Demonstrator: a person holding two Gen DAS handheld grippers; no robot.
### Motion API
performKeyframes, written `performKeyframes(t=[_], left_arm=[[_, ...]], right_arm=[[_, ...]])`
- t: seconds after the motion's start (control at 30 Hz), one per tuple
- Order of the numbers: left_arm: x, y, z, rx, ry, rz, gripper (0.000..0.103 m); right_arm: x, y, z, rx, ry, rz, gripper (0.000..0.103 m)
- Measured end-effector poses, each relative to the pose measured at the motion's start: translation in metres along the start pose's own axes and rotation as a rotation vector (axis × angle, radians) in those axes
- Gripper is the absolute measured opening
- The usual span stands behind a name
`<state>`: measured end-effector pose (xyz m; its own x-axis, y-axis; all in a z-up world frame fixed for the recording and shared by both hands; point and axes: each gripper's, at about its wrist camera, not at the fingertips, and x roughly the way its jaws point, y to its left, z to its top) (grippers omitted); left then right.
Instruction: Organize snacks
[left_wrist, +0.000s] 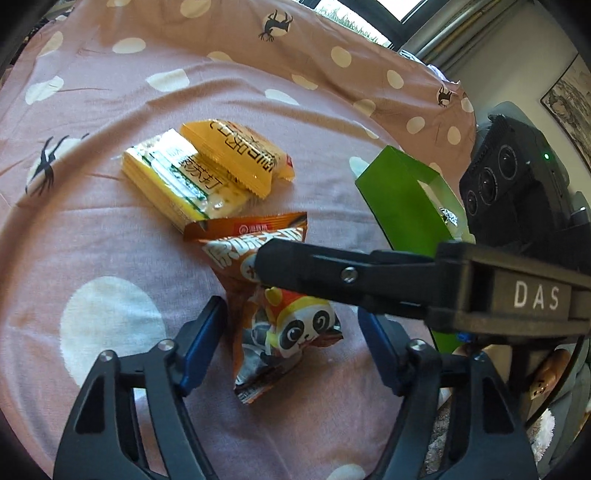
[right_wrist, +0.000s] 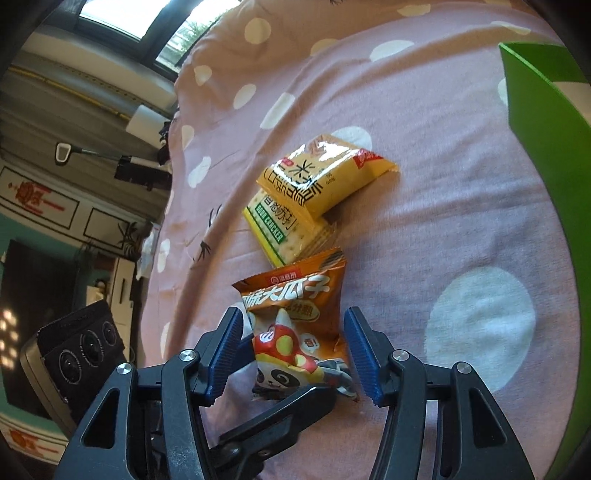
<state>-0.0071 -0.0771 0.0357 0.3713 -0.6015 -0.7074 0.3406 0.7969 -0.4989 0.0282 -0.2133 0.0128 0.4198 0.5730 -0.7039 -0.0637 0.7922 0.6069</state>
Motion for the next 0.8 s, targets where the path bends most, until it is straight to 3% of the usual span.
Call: performKeyframes(t=[0.1,0.33,0.53,0.8], left_arm=[[0.004,0.000,0.000,0.011,0.000,0.015,0.055],[-0.008,-0.011,0.002,0.073,-0.057,0.014,0.049],[-0.027,-0.040,0.010,0.145,-0.145,-0.009,0.049],[-0.030,-0.110,0.020,0.275,-0.216,-0.080,0.049]], right_arm=[[0.008,-0.004,-0.002,0.036,0.036,0.016,0.059],[0.005,0.010,-0.008,-0.036,0.011,-0.070,0.050],[-0.033,0.028,-0.009,-0.103,-0.104,-0.093,0.049],[-0.109,0.018,-0.013,-0.098,-0.271,-0.121,0.049]])
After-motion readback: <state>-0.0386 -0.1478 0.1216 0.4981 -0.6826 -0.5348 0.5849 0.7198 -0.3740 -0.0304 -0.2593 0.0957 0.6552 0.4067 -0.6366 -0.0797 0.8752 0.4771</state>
